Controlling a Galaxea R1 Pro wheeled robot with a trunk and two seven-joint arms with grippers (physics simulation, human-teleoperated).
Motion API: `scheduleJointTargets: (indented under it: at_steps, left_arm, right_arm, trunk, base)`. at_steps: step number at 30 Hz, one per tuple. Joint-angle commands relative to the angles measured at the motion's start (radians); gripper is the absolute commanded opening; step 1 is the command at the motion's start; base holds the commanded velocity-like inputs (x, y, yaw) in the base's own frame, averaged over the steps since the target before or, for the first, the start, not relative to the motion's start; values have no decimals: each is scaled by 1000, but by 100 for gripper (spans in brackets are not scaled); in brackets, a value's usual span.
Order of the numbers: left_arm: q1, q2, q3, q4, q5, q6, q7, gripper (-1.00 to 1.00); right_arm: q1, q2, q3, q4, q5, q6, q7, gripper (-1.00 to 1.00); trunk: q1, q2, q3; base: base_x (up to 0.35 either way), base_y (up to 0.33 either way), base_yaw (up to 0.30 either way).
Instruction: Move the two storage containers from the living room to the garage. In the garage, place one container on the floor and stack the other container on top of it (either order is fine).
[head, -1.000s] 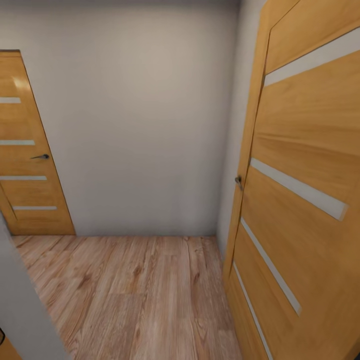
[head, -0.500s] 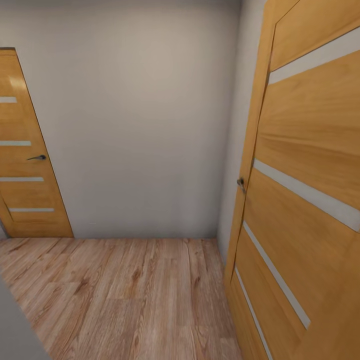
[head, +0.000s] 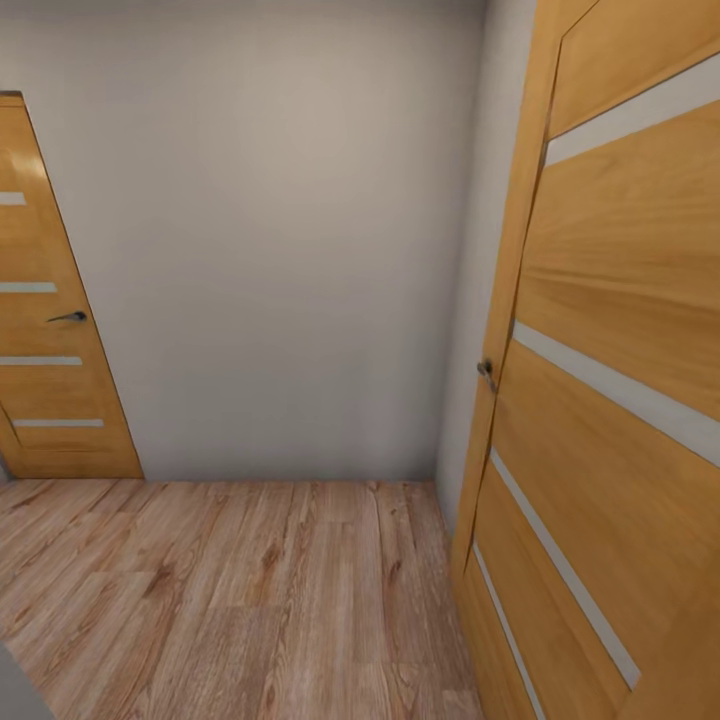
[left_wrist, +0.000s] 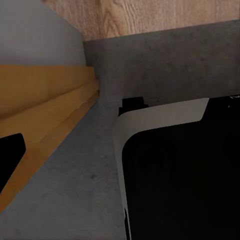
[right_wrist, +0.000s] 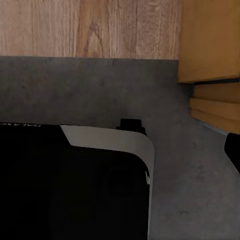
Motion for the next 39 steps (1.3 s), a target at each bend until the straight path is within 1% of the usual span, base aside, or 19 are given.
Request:
scheduleJointTargets:
  at_steps: [1,5,14,26,35,39]
  left_arm:
    - [0,0,-1,-1,-10,1,-2,100]
    - [0,0,-1,-1,-10,1,-2,100]
    - [0,0,-1,-1,-10,1,-2,100]
    - [0,0,-1,-1,-10,1,-2,100]
    - [0,0,-1,-1,-10,1,-2,100]
    - [0,0,-1,-1,-10,1,-2,100]
  right_arm:
    - [-1,0,0,1,1,-3,3,100]
    - [-1,0,0,1,1,-3,3,100]
    - [-1,0,0,1,1,-3,3,100]
    - [-1,0,0,1,1,-3,3,100]
    - [-1,0,0,1,1,-3,3,100]
    - [-1,0,0,1,1,-3,3,100]
  trunk:
    - [0,-1,-1]
    - [0,-1,-1]
    - [0,-1,-1]
    - [0,-1,-1]
    - [0,-1,-1]
    - [0,-1,-1]
  base:
    - [11,0,0]
    - [68,0,0]
    - [217,0,0]
    - [38,0,0]
    - [206,35,0]
    - [84,13,0]
